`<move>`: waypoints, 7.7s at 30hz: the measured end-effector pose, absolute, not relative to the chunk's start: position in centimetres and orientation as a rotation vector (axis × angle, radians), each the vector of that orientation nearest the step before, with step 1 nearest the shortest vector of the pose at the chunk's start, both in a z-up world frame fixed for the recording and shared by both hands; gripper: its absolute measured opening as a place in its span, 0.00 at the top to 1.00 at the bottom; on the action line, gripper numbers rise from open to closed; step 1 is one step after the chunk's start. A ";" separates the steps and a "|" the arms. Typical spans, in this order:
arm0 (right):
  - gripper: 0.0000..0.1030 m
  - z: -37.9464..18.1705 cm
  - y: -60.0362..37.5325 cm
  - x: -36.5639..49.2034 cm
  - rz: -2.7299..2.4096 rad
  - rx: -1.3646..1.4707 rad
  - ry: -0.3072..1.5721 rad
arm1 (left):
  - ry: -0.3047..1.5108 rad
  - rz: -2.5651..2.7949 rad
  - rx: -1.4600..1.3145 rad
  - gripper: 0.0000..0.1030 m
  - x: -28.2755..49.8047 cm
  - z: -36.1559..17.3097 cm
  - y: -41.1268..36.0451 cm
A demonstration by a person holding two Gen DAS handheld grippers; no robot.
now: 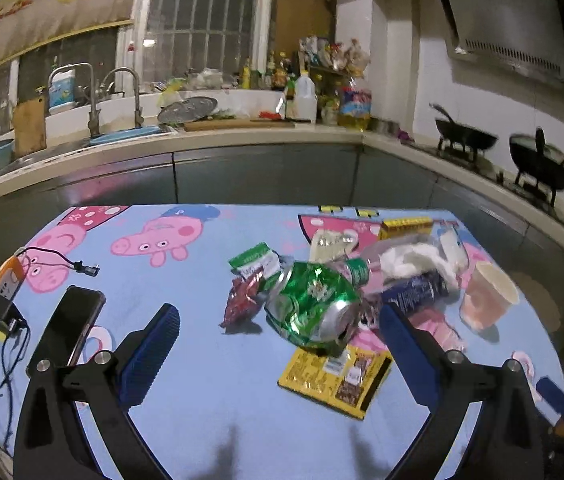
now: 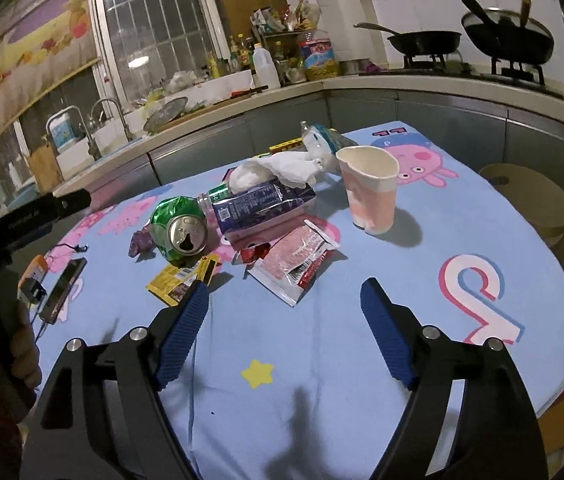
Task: Collect trash
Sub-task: 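Move both tools toward the trash pile on the tablecloth, then grasp the pink paper cup with the right tool while the left grasps the red-white wrapper, then carry the cup and wrapper over the white bin and open both tools, then grasp the crushed green can with the right tool while the left grasps the yellow snack wrapper, then lift the can and wrapper and carry both over the white bin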
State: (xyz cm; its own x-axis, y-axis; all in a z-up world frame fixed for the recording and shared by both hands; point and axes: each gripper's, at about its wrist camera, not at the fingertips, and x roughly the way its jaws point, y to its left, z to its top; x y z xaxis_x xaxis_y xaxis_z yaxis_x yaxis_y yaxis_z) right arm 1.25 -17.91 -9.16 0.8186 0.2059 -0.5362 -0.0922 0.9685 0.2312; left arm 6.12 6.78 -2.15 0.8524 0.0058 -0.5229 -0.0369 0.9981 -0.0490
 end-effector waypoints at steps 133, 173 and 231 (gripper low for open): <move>0.45 -10.7 -52.6 9.1 -0.232 0.483 0.495 | 0.840 -0.766 0.089 0.26 23.4 -3.5 -34.3; 0.52 -7.5 -7.1 21.5 0.651 0.075 0.870 | 0.922 -0.276 -0.337 0.57 11.9 -10.8 12.2; 0.55 -11.8 -26.0 8.4 0.212 0.419 0.772 | 0.991 -0.362 -0.282 0.22 17.1 -11.1 9.4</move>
